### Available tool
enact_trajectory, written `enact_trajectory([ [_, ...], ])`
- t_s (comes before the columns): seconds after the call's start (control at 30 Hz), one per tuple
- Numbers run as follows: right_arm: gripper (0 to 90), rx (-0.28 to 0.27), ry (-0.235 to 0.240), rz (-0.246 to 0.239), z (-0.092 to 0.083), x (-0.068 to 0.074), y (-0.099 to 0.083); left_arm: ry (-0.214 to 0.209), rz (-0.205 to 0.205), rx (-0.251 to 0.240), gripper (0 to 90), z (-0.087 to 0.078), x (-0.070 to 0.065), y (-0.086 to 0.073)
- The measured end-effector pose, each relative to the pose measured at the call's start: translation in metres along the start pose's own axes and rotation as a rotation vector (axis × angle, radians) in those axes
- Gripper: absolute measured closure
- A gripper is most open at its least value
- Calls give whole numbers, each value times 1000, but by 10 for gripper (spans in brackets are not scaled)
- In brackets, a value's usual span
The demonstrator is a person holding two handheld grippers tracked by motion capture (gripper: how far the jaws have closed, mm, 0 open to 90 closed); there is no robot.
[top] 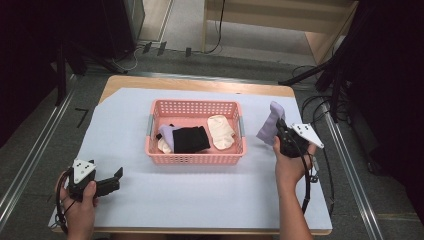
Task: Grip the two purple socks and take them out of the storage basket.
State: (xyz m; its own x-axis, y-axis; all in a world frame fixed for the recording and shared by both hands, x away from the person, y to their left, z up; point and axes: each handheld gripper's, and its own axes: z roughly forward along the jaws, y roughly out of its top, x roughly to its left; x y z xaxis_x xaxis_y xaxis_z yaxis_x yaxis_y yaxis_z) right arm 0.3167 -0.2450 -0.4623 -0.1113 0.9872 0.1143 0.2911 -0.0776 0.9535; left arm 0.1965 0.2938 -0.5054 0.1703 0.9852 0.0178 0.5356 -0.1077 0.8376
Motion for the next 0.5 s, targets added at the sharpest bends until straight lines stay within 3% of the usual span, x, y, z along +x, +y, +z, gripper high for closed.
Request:
enact_trajectory([
  [0.1, 880, 63, -15, 18, 3, -4, -11, 0, -2, 0, 51, 0, 0, 0],
  [0.23, 667, 90, 3, 67, 3, -2, -15, 0, 0, 0, 51, 0, 0, 0],
  [0.33, 598, 54, 24, 46, -1, 9, -9, 3, 2, 3, 51, 0, 0, 0],
  [0.5, 599, 49, 90, 30, -1, 39, 6, 4, 3, 1, 51, 0, 0, 0],
])
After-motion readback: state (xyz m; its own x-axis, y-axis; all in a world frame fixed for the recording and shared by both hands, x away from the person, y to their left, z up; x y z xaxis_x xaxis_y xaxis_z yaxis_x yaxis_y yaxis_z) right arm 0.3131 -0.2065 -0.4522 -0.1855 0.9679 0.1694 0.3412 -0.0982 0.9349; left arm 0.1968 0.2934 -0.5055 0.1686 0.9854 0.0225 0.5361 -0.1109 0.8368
